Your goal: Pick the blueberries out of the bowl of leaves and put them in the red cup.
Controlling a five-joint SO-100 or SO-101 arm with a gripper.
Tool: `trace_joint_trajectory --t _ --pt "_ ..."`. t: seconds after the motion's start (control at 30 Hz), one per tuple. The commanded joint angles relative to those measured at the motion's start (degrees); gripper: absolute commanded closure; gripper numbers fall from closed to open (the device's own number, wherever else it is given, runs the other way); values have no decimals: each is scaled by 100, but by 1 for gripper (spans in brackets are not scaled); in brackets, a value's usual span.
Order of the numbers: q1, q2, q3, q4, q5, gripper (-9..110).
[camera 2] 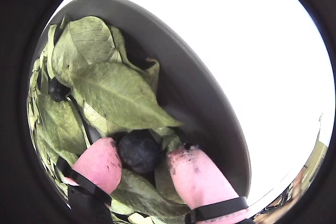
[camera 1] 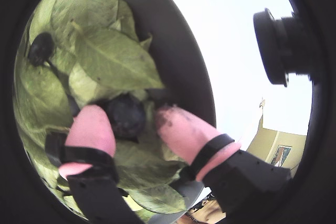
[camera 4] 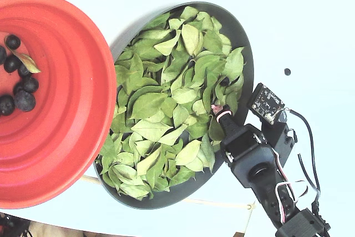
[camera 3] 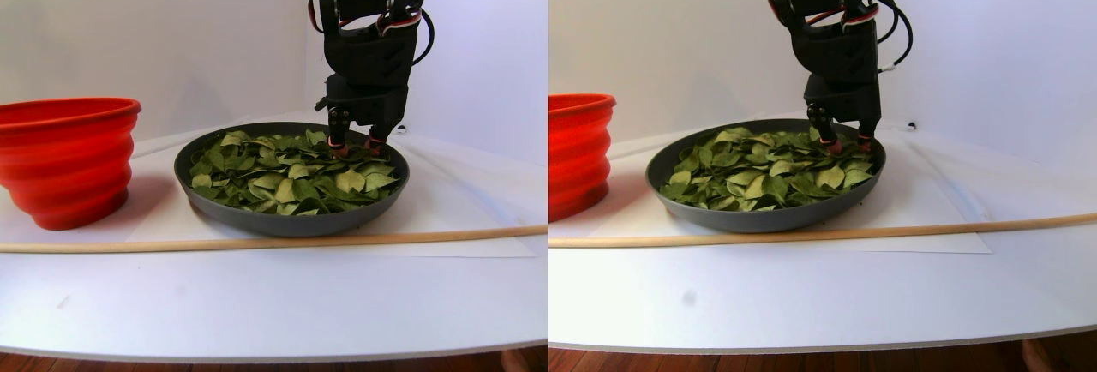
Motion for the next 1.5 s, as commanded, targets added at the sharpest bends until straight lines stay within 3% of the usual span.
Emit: trace_joint_trajectory --t 0.0,1.47 --pt "88 44 -202 -79 18 85" --pt "-167 1046 334 141 44 91"
